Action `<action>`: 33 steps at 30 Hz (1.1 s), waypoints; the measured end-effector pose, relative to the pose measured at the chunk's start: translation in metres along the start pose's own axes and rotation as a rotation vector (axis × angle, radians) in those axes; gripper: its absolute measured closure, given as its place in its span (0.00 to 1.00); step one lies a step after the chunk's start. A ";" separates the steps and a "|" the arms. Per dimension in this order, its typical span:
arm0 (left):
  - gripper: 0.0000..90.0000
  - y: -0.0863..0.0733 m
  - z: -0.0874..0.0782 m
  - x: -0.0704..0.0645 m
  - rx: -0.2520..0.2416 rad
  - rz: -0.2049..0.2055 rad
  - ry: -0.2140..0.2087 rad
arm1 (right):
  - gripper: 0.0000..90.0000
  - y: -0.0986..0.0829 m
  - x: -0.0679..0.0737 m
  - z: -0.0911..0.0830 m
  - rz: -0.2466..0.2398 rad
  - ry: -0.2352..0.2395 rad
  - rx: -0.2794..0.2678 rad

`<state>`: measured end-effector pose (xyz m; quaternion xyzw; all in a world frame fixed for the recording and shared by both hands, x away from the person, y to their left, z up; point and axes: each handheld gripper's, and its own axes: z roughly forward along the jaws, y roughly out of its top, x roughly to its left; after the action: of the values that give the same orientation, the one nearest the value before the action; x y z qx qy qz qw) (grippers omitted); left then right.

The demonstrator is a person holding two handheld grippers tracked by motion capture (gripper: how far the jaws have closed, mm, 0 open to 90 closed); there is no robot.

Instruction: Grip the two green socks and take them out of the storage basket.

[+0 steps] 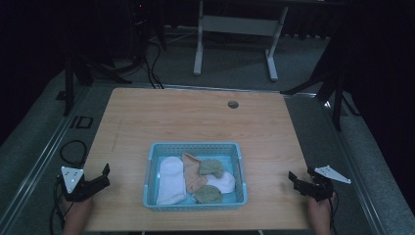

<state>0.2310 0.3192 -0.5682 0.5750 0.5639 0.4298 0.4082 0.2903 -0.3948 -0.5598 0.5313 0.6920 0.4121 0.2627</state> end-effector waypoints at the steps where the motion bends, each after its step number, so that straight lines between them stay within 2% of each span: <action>1: 0.00 0.000 0.000 0.000 0.000 0.000 0.000 | 0.15 0.000 0.000 0.001 -0.002 0.003 0.007; 6: 0.00 0.000 0.000 0.000 0.004 -0.003 0.002 | 0.15 0.001 0.000 0.004 -0.015 0.051 0.043; 10: 0.00 0.000 0.000 0.000 0.002 -0.005 0.002 | 0.14 0.002 -0.001 0.004 -0.018 0.073 0.047; 12: 0.00 0.000 0.000 0.000 0.002 -0.008 0.002 | 0.14 0.002 -0.001 0.004 -0.028 0.115 0.055; 13: 0.00 0.000 0.000 0.000 0.002 -0.008 0.002 | 0.14 0.002 -0.001 0.004 -0.028 0.115 0.055; 14: 0.00 0.000 0.000 0.001 0.002 -0.009 0.001 | 0.15 0.001 0.000 0.003 -0.061 0.169 0.056; 16: 0.00 0.000 0.000 0.000 0.002 -0.009 0.001 | 0.15 0.001 0.000 0.003 -0.090 0.190 0.069; 18: 0.00 0.000 0.000 0.000 0.001 -0.008 0.000 | 0.15 0.001 0.000 0.003 -0.096 0.239 0.093; 23: 0.00 0.000 0.000 0.000 0.001 -0.007 -0.004 | 0.16 0.003 0.004 -0.001 -0.175 0.288 0.117; 24: 0.00 0.000 0.000 0.000 0.001 -0.008 -0.004 | 0.16 0.003 0.004 0.000 -0.186 0.320 0.134; 28: 0.00 0.000 0.000 0.000 0.003 -0.008 -0.004 | 0.16 0.006 0.005 0.000 -0.243 0.383 0.193; 33: 0.00 0.000 0.000 0.001 0.004 -0.008 -0.004 | 0.15 0.013 0.006 -0.003 -0.280 0.412 0.260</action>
<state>0.2315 0.3198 -0.5681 0.5746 0.5659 0.4259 0.4101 0.2928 -0.3882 -0.5471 0.3647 0.8446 0.3790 0.1004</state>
